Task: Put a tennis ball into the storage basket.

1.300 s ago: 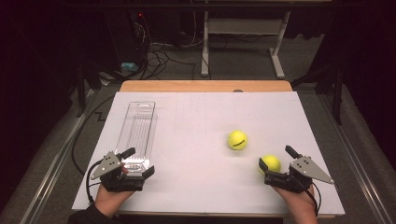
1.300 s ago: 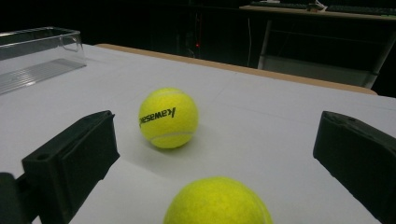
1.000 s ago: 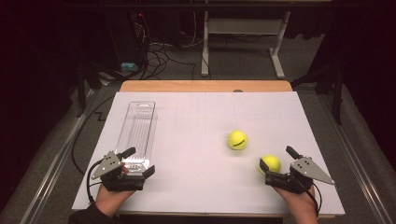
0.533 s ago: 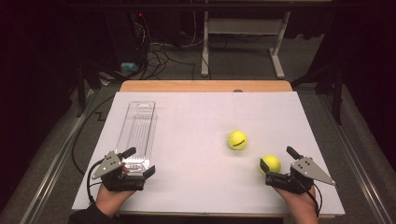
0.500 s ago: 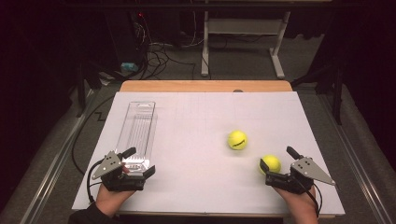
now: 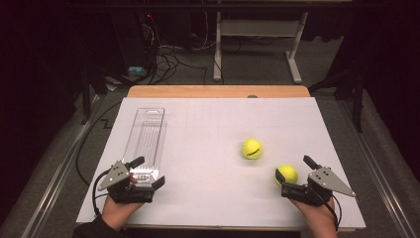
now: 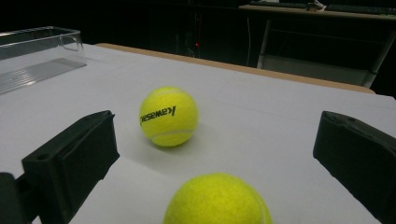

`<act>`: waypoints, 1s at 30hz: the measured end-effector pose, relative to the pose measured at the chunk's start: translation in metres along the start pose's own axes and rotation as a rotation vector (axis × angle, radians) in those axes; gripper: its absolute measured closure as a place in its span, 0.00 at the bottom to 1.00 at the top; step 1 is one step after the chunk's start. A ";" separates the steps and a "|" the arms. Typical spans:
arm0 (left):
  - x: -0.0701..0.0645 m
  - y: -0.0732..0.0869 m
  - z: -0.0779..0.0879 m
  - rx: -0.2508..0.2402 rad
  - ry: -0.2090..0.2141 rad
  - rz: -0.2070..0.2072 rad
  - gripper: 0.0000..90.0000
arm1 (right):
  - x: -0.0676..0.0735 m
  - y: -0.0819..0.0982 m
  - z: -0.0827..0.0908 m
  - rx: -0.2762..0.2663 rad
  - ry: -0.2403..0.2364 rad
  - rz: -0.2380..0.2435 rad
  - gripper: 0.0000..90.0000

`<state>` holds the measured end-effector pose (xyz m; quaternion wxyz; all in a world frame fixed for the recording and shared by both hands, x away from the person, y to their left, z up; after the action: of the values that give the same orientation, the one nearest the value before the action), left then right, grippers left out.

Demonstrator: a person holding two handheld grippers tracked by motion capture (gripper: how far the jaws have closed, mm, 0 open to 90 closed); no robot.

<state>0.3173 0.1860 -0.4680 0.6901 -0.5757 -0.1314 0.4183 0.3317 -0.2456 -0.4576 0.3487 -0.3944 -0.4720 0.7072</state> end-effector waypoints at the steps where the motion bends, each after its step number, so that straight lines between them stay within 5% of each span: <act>1: 0.000 0.000 0.000 -0.001 0.000 0.000 0.00 | 0.000 0.000 0.000 0.000 -0.001 0.000 0.00; 18: -0.001 0.000 0.000 0.002 0.002 -0.004 0.00 | 0.001 0.001 0.000 0.034 0.004 0.012 0.00; 30: 0.000 0.000 0.000 -0.001 -0.002 -0.007 0.00 | -0.001 0.009 -0.004 0.119 0.000 0.000 0.00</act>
<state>0.3174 0.1860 -0.4682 0.6913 -0.5752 -0.1342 0.4162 0.3343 -0.2478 -0.4672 0.3717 -0.3730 -0.4292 0.7338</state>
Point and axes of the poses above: each handheld gripper's, and its own axes: z roughly backward along the jaws, y roughly out of its underside, x roughly to its left, the point moved 7 cm from there along -z, roughly forward along the jaws, and after that the axes turned 11 degrees about z, right-handed, at the moved point
